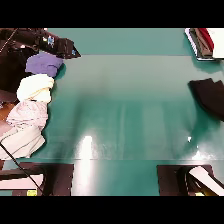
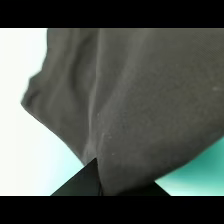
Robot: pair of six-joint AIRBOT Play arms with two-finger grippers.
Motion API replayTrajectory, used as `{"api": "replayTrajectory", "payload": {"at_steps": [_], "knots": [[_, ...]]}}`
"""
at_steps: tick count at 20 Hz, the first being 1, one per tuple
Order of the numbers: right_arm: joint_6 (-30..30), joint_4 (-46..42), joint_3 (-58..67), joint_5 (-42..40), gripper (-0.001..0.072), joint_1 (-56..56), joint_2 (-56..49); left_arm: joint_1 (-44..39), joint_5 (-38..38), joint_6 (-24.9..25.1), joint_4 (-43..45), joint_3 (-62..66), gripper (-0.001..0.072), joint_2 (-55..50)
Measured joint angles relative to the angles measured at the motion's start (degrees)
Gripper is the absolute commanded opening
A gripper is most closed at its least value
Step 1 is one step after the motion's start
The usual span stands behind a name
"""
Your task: Fold the shirts.
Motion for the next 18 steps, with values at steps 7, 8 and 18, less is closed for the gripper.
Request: {"api": "replayTrajectory", "payload": {"at_steps": [7, 8, 18], "knots": [[3.1, -23.1, 3.5, 7.2, 0.0474, -4.2, 0.9, 0.0, 0.0, 0.2, -0.1, 0.0, 0.0026, 0.0], [4.0, -28.0, 5.0, 9.3, 0.0473, -4.3, 0.9, 0.0, 0.0, 0.6, 0.0, 0.0, 0.0026, 0.0], [11.6, -24.5, 19.8, 24.0, 0.0029, 7.2, 0.9, 0.0, 2.3, 1.7, -0.2, 0.0, 0.0026, 0.0]]}}
